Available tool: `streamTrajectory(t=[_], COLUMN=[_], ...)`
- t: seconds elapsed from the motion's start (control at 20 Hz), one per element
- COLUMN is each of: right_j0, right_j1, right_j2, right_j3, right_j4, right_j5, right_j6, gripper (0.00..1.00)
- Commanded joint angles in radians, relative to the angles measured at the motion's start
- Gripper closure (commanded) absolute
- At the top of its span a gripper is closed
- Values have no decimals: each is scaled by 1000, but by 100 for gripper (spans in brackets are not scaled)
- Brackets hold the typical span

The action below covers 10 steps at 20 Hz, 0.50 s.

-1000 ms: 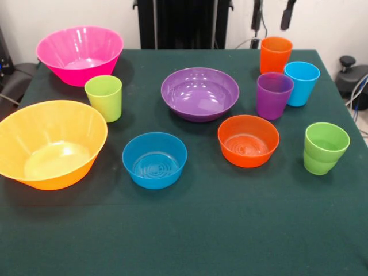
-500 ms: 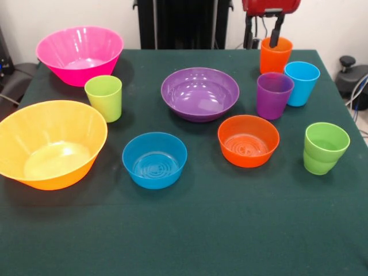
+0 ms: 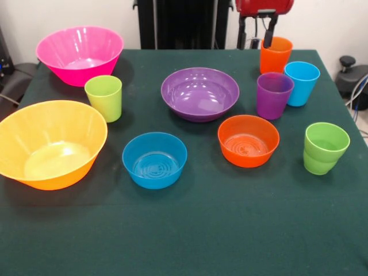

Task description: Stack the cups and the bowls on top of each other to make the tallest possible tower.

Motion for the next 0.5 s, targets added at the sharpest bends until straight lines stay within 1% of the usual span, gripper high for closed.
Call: streamTrajectory(t=[0.05,0.1,0.15,0.2,0.25,0.3,0.35,0.4,0.5], right_j0=[-66,-92,-101,-129,-138,-158,-159,-169,-180], right_j1=[-26,-21,-19,-7,6,46,70,110,142], right_j2=[116,136,146,163,170,180,179,178,179], right_j3=[16,9,8,8,4,-13,-27,-48,-66], right_j4=[-79,-81,-84,-92,-101,-124,-140,-165,-190], right_j5=[136,145,151,155,153,135,128,118,113], right_j6=[-125,-148,-157,-179,-185,-195,-194,-200,-197], gripper=[0,0,0,0,0,0,0,0,0])
